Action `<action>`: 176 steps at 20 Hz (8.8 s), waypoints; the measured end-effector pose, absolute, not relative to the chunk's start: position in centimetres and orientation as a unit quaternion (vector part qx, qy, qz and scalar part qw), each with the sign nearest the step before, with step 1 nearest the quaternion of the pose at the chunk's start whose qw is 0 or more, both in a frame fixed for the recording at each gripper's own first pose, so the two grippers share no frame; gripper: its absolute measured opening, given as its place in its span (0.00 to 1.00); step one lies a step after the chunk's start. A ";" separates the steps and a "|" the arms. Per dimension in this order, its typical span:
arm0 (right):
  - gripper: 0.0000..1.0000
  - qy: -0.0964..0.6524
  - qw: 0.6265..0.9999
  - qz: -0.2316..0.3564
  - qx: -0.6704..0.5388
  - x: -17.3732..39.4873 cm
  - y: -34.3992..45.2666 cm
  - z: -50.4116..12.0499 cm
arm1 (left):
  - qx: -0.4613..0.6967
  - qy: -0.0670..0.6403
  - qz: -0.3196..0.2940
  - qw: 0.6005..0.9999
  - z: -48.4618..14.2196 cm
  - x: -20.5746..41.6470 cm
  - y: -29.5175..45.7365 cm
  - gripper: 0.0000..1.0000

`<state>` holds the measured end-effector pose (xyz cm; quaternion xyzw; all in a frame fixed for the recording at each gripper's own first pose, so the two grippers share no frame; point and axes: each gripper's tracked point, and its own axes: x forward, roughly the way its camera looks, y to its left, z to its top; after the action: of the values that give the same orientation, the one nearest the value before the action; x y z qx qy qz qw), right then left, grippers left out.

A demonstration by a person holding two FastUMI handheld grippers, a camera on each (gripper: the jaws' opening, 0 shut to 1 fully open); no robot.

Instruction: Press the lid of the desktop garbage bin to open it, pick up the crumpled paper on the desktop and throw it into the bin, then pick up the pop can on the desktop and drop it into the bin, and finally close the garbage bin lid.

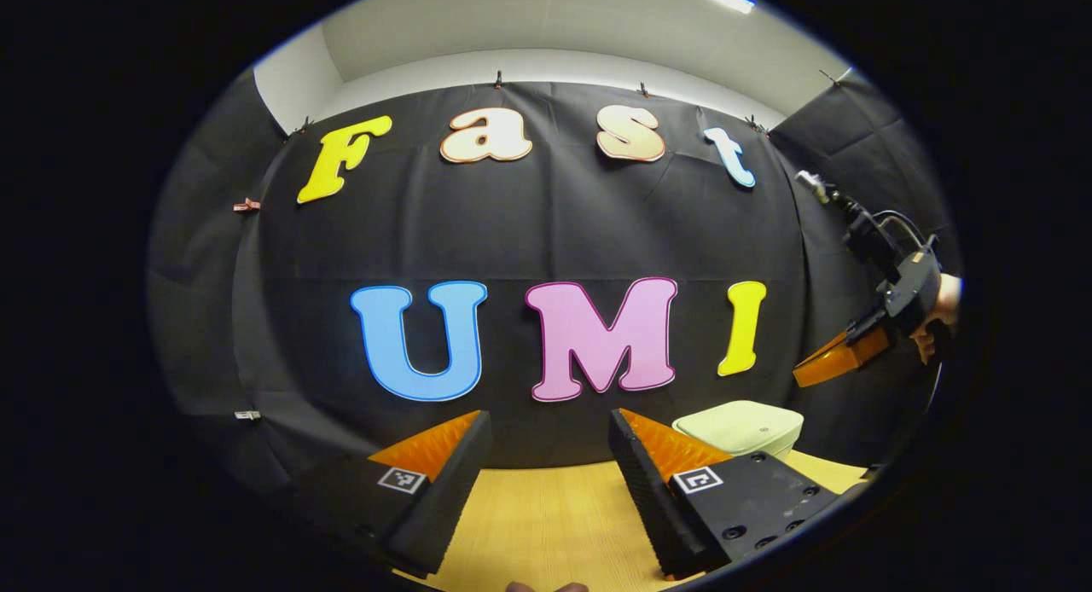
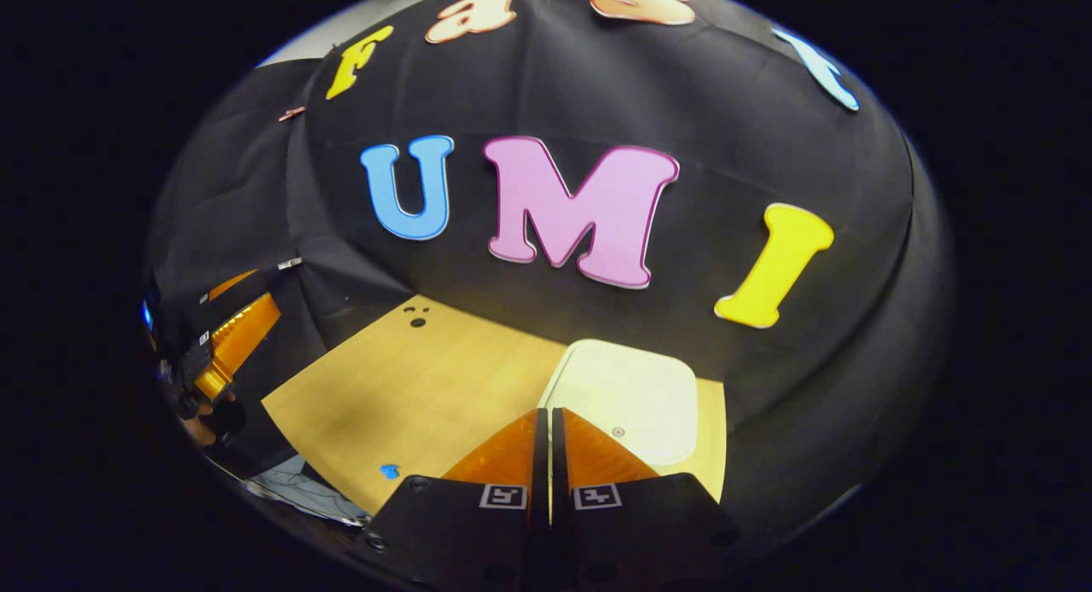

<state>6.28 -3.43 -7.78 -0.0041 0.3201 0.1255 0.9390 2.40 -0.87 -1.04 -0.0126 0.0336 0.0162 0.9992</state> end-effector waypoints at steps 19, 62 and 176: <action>0.05 0.519 0.843 0.143 -0.008 12.5 -9.3 -19.6 | -0.019 0.031 0.026 0.999 -1.5 2.8 -0.6 0.90; 0.11 0.188 0.972 0.139 -0.034 15.3 -7.1 -6.1 | -0.025 0.056 0.023 0.998 -3.7 3.3 -1.0 0.90; 0.85 0.336 0.934 0.045 0.108 -6.8 -0.7 -21.7 | -0.079 0.171 -0.277 0.942 -14.7 17.8 -22.2 0.95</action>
<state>-6.78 -0.70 -21.67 0.1084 0.3362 0.0451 0.9345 17.83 -22.23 -14.71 -0.0787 0.1705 -0.2773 0.9423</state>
